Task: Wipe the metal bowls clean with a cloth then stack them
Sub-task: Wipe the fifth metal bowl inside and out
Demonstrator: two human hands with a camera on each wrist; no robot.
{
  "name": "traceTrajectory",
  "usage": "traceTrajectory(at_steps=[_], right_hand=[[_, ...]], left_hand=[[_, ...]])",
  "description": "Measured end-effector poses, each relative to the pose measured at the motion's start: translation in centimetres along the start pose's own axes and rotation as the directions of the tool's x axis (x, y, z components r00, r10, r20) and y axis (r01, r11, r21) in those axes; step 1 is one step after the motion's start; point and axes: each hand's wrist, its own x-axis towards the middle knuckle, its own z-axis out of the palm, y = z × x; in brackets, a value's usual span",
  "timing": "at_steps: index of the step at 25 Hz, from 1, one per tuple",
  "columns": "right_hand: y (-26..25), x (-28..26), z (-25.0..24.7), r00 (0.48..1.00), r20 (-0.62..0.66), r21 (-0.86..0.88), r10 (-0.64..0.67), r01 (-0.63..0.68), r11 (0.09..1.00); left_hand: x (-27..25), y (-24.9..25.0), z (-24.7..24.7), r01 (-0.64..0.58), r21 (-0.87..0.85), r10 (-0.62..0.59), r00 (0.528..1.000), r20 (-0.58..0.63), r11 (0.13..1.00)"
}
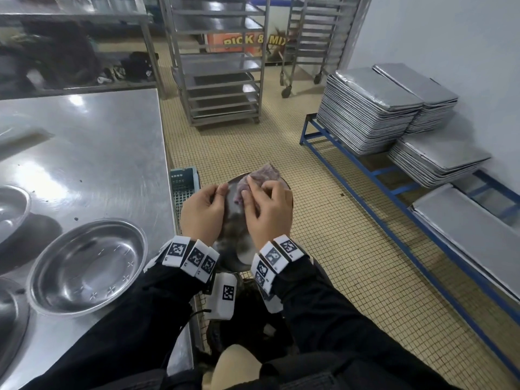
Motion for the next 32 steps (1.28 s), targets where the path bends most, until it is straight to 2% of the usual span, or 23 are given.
traceTrajectory(at_steps=[1,3,5,7,9,10,13,16,18,20,23,24,26,28,30,32], right_hand=[[0.1,0.4,0.3,0.999,-0.009,0.019,0.035,-0.034,0.999],[1.1,1.6,0.3,0.969,-0.013,0.178,0.247,-0.241,0.954],[3.4,2.3,-0.1,0.875,-0.031,0.241,0.483,-0.463,0.853],[5.8,1.8,-0.2,0.763,-0.021,0.234,0.646,-0.624,0.746],[7.2,0.5,0.1,0.685,0.045,0.277,0.727,-0.708,0.650],[7.5,0.0,0.2,0.676,0.104,0.321,0.730,-0.717,0.619],[7.3,-0.2,-0.6,0.710,0.279,0.358,0.647,-0.702,0.616],[7.3,0.2,-1.7,0.742,0.307,0.326,0.596,-0.671,0.666],[7.5,0.4,-2.0,0.786,0.308,0.300,0.535,-0.614,0.730],[7.7,0.9,-1.8,0.838,0.345,0.231,0.422,-0.512,0.827],[7.6,1.3,-1.5,0.890,0.436,0.122,0.134,-0.206,0.971],[7.4,1.3,-1.5,0.891,0.450,0.113,0.058,-0.121,0.986],[7.1,1.3,-1.6,0.894,0.448,0.117,-0.007,-0.051,0.992],[7.1,1.0,-1.8,0.901,0.435,0.151,0.013,-0.087,0.985],[7.5,0.5,-1.9,0.895,0.434,0.241,0.101,-0.223,0.944],[7.8,-0.2,-1.9,0.845,0.479,0.237,0.237,-0.384,0.892]], left_hand=[[-0.1,0.2,-0.1,-0.009,-0.006,0.009,1.000,-0.006,1.000],[-0.1,0.1,-0.5,0.013,-0.054,-0.013,1.000,-0.009,0.998],[0.1,-0.4,-0.9,0.056,-0.126,-0.060,0.998,-0.024,0.990],[0.3,-0.8,-1.0,0.096,-0.167,-0.104,0.994,-0.040,0.981],[0.3,-1.1,-0.9,0.131,-0.204,-0.142,0.989,-0.040,0.970],[0.2,-1.3,-0.8,0.154,-0.232,-0.167,0.985,-0.034,0.960],[0.0,-2.4,-0.8,0.199,-0.291,-0.213,0.977,-0.017,0.936],[0.1,-3.9,-1.1,0.221,-0.256,-0.224,0.974,0.017,0.941],[0.0,-4.1,-1.1,0.229,-0.196,-0.222,0.973,0.058,0.954],[-0.2,-3.4,-0.8,0.166,-0.173,-0.151,0.984,0.099,0.971],[-0.6,-1.5,0.1,-0.013,-0.019,0.017,0.978,0.208,1.000],[-0.7,-1.1,0.4,-0.063,0.064,0.047,0.972,0.230,0.996],[-0.7,-1.1,0.3,-0.113,0.163,0.072,0.969,0.238,0.980],[-0.4,-1.8,-0.2,-0.106,0.150,0.063,0.961,0.269,0.983],[-0.3,-2.2,-0.8,-0.082,0.127,0.039,0.950,0.310,0.988],[-0.5,-2.3,-0.9,-0.048,0.093,0.018,0.954,0.299,0.995]])
